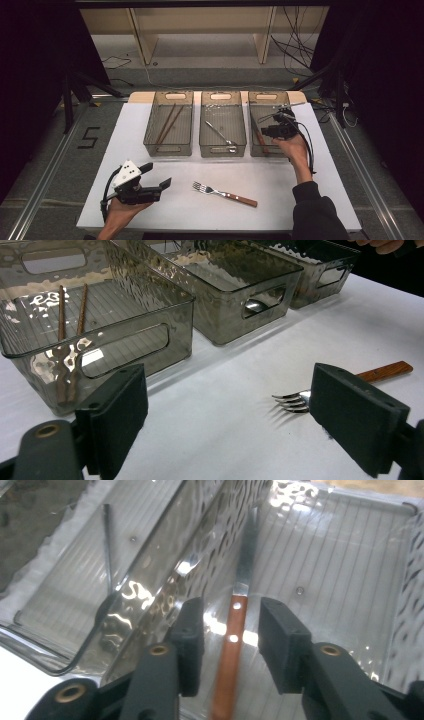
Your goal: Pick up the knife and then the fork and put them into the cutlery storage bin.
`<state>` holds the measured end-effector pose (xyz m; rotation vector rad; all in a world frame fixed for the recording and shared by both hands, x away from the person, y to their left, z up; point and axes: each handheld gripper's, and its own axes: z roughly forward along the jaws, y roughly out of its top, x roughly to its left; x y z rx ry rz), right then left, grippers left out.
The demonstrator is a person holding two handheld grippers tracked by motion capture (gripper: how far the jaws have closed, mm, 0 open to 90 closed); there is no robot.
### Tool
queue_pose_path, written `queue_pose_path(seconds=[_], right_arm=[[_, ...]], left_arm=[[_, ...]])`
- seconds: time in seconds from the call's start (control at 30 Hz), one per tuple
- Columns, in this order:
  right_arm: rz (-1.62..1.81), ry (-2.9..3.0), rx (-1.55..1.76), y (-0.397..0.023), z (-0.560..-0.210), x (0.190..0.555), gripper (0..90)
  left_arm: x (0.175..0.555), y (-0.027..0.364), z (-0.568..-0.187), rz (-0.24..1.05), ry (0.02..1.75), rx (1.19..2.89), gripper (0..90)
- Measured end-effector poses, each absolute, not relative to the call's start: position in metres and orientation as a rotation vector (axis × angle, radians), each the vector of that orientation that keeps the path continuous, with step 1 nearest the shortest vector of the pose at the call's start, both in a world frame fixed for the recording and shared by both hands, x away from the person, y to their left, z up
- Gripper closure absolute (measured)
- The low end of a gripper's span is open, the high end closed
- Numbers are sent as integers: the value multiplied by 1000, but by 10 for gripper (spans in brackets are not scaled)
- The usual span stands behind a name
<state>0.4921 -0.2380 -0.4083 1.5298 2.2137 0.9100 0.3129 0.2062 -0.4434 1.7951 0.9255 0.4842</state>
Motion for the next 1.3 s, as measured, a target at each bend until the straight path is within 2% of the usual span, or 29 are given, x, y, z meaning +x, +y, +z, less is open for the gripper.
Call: queue_pose_path(seconds=[0.47,0.97,1.3], right_arm=[[965,2265,1368,-224,-389,469,366],[1051,2307,1213,-204,-371,436,287],[1081,2391,1134,-184,-377,418,262]], left_arm=[[313,206,-444,483,928,1795,154],[313,206,-444,483,927,1799,154],[313,206,-444,484,927,1797,154]])
